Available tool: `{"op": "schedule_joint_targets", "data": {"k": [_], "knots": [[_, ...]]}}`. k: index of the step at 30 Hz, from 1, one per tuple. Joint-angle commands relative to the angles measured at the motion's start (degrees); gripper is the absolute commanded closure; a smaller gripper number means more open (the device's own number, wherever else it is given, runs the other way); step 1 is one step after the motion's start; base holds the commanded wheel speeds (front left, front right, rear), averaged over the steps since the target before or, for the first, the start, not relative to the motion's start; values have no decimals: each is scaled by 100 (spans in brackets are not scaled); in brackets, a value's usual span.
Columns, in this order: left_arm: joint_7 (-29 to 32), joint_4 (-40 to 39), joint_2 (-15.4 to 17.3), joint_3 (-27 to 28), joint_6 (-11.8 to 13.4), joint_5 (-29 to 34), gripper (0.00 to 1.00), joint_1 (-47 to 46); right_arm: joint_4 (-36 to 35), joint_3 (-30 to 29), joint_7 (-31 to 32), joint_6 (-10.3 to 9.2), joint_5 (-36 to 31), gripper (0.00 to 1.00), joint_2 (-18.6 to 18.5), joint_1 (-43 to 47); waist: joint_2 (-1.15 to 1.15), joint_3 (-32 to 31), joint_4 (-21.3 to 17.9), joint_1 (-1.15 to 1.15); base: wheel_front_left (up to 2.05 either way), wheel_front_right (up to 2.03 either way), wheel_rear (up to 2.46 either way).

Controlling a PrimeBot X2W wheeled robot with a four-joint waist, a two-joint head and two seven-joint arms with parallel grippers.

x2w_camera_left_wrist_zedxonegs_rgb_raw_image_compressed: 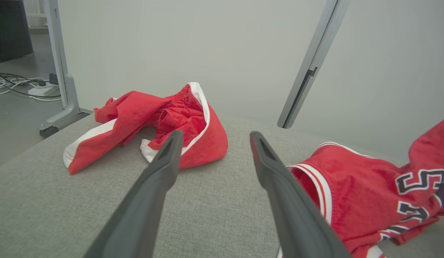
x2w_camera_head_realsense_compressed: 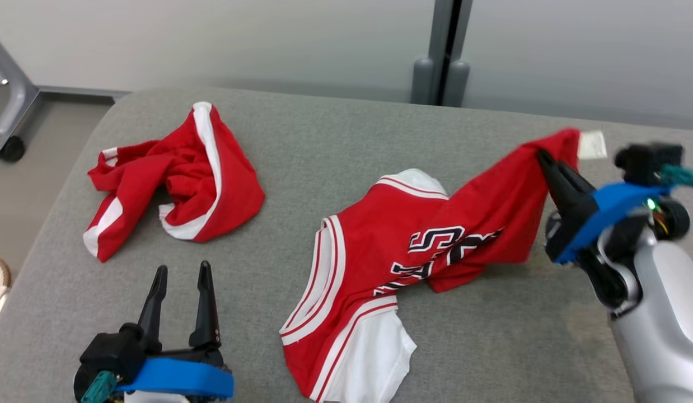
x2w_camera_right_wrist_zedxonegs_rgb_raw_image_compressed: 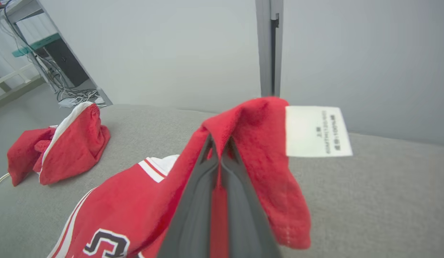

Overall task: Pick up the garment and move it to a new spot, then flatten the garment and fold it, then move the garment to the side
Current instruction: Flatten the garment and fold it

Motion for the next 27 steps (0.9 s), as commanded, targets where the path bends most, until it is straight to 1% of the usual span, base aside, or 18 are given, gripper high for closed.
{"op": "schedule_joint_targets", "data": {"k": [1, 3, 5, 7, 10, 11, 12, 15, 17, 19, 21, 23, 27], "knots": [[-26, 5, -5, -26, -39, -53, 0, -127, -14, 85, 63, 3, -118, 100, 1, -170, 0, 162, 159, 0, 0, 0, 0], [-26, 30, -12, -144, -43, -162, 0, -218, 132, 216, 298, 3, -155, 100, 82, -519, 0, 336, 317, 0, 0, 0, 0], [-26, 52, -8, -280, -45, -277, 0, -352, 435, 442, 461, 3, -378, 100, 33, -892, 0, 527, 495, 0, 0, 0, 0], [-26, 79, -10, -445, -43, -387, 0, -468, 872, 533, 562, 3, -353, 100, 136, -1232, 0, 716, 678, 0, 0, 0, 0], [-26, 120, -10, -623, -35, -523, 0, -635, 1606, 675, 493, 3, -455, 100, 159, -1701, 0, 955, 905, 0, 0, 0, 0], [-26, 142, -12, -653, -26, -544, 0, -681, 1842, 697, 416, 3, -458, 83, 193, -1796, 0, 1006, 952, 0, 0, 0, 0], [-26, 166, -8, -665, -18, -572, 0, -708, 2049, 755, 300, 3, -498, 0, 222, -1883, 0, 1035, 978, 0, 0, 0, 0], [-27, 215, -10, -661, 4, -571, 0, -764, 2436, 777, -253, 3, -344, 0, 333, -2096, 0, 1054, 980, 0, 0, 0, 0], [-27, 230, -12, -602, 36, -528, 0, -738, 2497, 826, -705, 3, -184, 0, 416, -2087, 0, 988, 871, 0, 0, 0, 0], [-27, 250, -12, -566, 36, -468, 0, -684, 2496, 948, -1035, 2, -42, 0, 400, -2003, 0, 884, 721, 0, 0, 0, 0], [-27, 256, -8, -501, 30, -406, 0, -626, 2415, 1038, -1300, 2, 126, 0, 316, -1875, 0, 750, 550, 0, 0, 0, 0], [-27, 253, -7, -446, 20, -342, 0, -565, 2306, 1083, -1519, 2, 280, 0, 150, -1722, 0, 612, 382, 0, 0, 0, 0], [-27, 224, -8, -391, 1, -244, 0, -456, 2128, 902, -1828, 3, 566, 0, -238, -1299, 0, 392, 114, 0, 0, 0, 0]]}}
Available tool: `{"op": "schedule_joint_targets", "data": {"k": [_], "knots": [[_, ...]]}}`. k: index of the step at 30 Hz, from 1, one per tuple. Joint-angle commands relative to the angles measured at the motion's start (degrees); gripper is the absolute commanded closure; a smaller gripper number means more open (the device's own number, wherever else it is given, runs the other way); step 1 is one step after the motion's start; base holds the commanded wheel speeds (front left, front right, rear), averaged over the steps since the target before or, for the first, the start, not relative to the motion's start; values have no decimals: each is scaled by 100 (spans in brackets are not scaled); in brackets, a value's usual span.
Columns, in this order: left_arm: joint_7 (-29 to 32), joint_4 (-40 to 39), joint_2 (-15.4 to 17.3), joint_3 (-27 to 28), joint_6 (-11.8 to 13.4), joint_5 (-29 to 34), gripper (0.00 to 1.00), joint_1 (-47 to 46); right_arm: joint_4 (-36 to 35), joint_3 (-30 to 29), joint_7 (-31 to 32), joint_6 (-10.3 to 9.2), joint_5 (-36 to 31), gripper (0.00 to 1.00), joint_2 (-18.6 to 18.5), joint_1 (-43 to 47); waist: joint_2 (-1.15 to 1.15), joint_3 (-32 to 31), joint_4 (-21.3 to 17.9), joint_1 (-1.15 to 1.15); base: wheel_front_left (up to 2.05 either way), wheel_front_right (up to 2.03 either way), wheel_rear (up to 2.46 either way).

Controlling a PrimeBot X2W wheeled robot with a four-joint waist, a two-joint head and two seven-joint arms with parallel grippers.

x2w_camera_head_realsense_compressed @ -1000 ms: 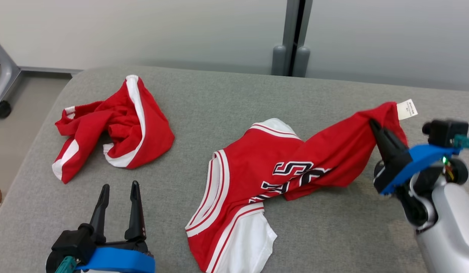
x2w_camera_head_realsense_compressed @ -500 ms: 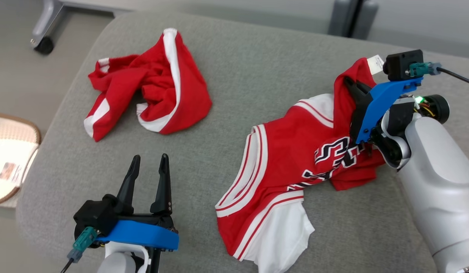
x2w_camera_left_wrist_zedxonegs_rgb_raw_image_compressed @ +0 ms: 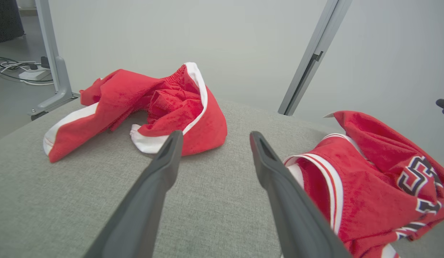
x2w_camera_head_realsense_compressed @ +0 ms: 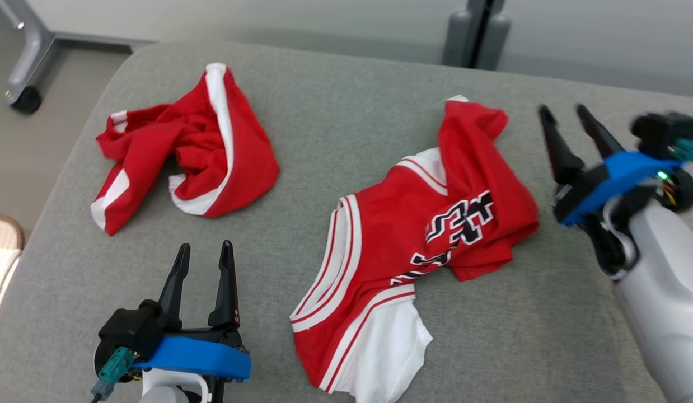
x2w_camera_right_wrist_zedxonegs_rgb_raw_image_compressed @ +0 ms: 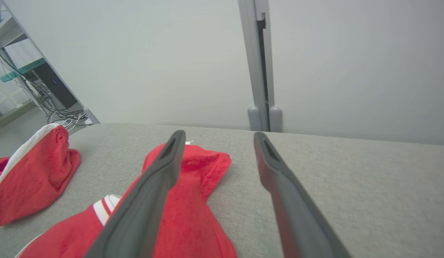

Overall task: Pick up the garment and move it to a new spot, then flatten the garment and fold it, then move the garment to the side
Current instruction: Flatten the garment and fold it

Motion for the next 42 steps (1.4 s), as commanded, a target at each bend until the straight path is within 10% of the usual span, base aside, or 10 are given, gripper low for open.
{"op": "schedule_joint_targets", "data": {"k": [1, 13, 27, 30, 31, 42], "knots": [[-27, -19, -5, 22, -9, 68, 0, 65, -52, -157, -101, 3, 131, 0, -189, 369, -1, -311, -313, 1, 0, 0, 0], [-27, 12, -5, 44, -43, 117, 0, 288, -499, -47, 502, 3, 462, 0, -161, 2028, -1, -546, -258, 1, 0, 0, 0], [-26, 39, -5, -29, -51, -32, 0, 145, 141, 157, 1129, 3, -24, 0, 49, 1388, -1, -327, 174, 1, 0, 0, 0], [-26, 54, -7, -20, -52, -51, 0, 117, 295, 153, 1089, 3, -85, 63, 82, 1235, -1, -280, 215, 1, 0, 0, 0], [-26, 63, -7, -23, -52, -59, 0, 111, 379, 150, 1077, 3, -133, 100, 78, 1195, -1, -275, 219, 1, 0, 0, 0], [-22, 134, -4, 152, -46, 68, 0, 343, -5, 290, 1303, 3, -410, 100, -313, 1166, -1, -698, -456, 1, 0, 0, 0]]}}
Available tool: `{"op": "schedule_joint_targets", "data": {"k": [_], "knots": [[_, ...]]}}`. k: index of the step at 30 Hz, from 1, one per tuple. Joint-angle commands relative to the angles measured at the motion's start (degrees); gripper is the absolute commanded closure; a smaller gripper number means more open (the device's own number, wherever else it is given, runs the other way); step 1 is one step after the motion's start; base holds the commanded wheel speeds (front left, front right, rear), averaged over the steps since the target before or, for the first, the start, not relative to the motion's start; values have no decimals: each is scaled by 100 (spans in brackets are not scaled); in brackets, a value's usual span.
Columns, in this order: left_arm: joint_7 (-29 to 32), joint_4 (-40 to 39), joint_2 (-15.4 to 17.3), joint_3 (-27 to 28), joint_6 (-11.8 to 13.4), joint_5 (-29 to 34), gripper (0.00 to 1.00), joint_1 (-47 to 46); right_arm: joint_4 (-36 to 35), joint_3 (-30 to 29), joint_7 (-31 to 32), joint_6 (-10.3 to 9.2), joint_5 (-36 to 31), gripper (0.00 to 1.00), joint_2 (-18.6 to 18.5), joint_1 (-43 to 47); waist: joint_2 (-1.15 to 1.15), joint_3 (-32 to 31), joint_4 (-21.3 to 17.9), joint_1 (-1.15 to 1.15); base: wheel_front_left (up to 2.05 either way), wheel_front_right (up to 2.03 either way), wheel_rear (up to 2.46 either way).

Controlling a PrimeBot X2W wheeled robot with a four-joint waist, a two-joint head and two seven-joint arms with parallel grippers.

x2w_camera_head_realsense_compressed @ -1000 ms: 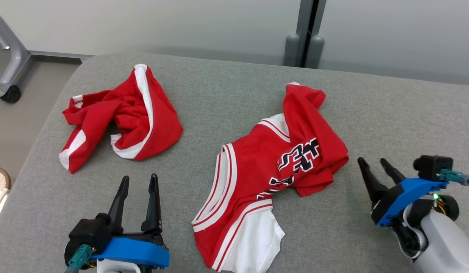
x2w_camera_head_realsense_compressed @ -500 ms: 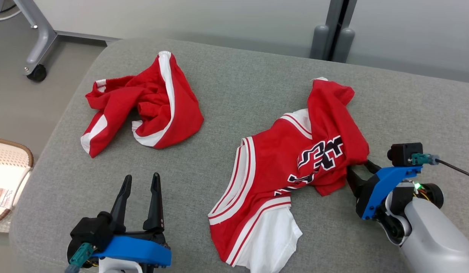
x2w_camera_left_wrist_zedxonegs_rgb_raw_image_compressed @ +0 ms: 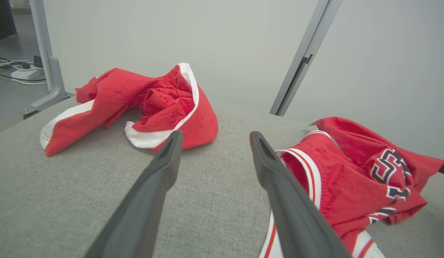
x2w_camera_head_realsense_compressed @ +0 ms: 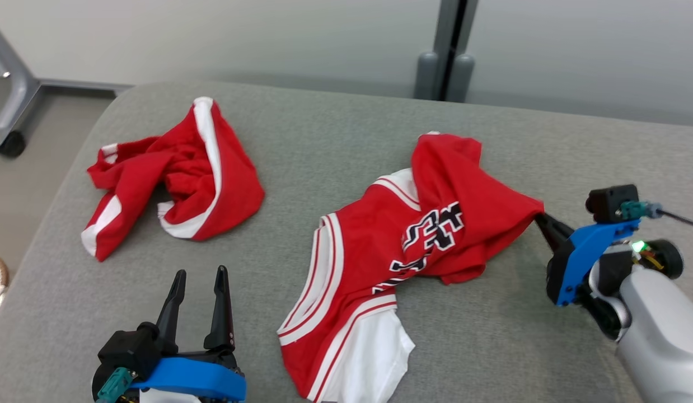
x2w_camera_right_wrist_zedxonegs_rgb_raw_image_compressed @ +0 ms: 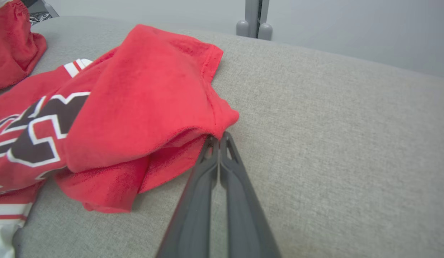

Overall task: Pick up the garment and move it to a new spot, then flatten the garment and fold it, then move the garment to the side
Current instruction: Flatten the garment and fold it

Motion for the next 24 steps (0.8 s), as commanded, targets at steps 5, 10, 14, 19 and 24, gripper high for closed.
{"op": "schedule_joint_targets", "data": {"k": [5, 10, 14, 19, 24], "knots": [[-15, -5, -2, 14, -29, 27, 0, 113, -1127, 71, 769, 2, 46, 100, -525, 261, 0, -259, -456, 0, 0, 0, 0], [-15, 6, -3, -7, -28, 13, 0, 137, -2469, -361, 1648, 3, -37, 100, -920, 638, 0, -302, -536, 0, 0, 0, 0], [-16, -12, -2, -112, -31, -7, 0, 8, -3263, -757, 2281, 2, -141, 100, -1018, 631, 0, -174, -407, 0, 0, 0, 0], [-15, -50, -3, -218, -34, -97, 0, -200, -3247, -898, 2868, 2, -147, 100, -997, -114, 0, 289, -27, 0, 0, 0, 0], [-16, -53, -5, -467, -24, -338, 0, -490, -2222, -647, 2903, 2, -240, 100, -939, -1116, 0, 822, 496, 0, 0, 0, 0]]}}
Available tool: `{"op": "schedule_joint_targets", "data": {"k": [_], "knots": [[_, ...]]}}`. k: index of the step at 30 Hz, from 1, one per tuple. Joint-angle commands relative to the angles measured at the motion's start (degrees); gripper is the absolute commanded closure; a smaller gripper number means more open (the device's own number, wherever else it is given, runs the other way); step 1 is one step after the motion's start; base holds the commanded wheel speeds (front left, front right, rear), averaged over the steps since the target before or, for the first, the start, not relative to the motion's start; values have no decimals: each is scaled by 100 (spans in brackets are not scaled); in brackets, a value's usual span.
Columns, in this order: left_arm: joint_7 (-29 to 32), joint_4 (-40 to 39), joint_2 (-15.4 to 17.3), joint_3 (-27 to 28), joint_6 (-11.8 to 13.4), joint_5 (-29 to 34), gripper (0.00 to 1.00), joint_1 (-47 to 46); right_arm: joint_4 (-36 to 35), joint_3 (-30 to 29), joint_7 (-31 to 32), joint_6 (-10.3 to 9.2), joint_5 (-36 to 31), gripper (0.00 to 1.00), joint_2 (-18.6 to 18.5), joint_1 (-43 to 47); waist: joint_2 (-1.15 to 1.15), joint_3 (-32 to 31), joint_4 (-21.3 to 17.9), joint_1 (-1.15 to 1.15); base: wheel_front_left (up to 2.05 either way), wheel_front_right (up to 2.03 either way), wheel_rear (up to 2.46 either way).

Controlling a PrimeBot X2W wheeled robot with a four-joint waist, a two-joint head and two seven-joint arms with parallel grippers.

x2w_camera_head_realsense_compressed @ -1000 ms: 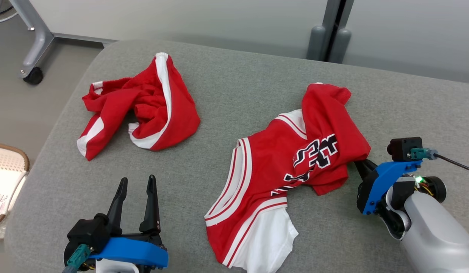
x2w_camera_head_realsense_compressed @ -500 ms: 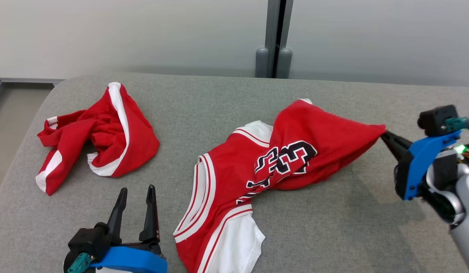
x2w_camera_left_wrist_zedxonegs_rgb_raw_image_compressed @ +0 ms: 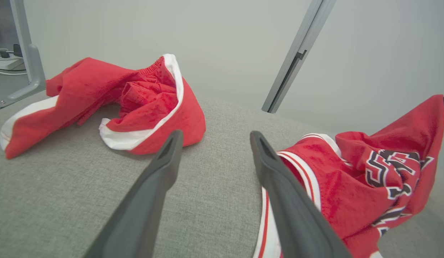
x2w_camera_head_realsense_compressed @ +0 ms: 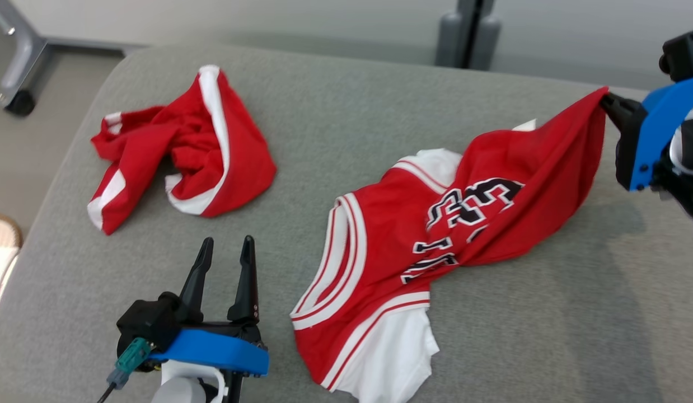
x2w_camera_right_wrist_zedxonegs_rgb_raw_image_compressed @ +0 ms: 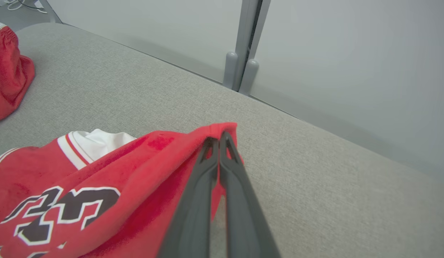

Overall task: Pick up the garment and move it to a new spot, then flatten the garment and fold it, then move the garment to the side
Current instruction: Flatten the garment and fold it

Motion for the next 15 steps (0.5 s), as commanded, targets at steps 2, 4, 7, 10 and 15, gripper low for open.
{"op": "schedule_joint_targets", "data": {"k": [2, 4, 7, 10, 15], "knots": [[-15, -29, -11, -125, -4, -126, 0, -218, 626, 170, -171, 2, -86, 100, 80, -479, 0, 601, 596, -1, 0, 0, 0], [-16, -28, -8, -177, 19, -181, 0, -296, 1153, 204, -416, 1, -136, 100, 168, -745, 0, 733, 704, -1, 0, 0, 0], [-15, -13, -12, -216, 35, -213, 0, -375, 1894, 231, -1079, 2, -262, 0, 325, -1026, 0, 809, 762, -1, 0, 0, 0], [-16, 7, -9, -161, 71, -159, 0, -389, 2384, 290, -1826, 2, -207, 0, 528, -1155, 0, 748, 690, -1, 0, 0, 0], [-15, 67, -9, 41, 46, 48, 0, -211, 2694, 392, -2865, 1, -118, 0, 768, -1131, 0, 404, 270, -1, 0, 0, 0]]}}
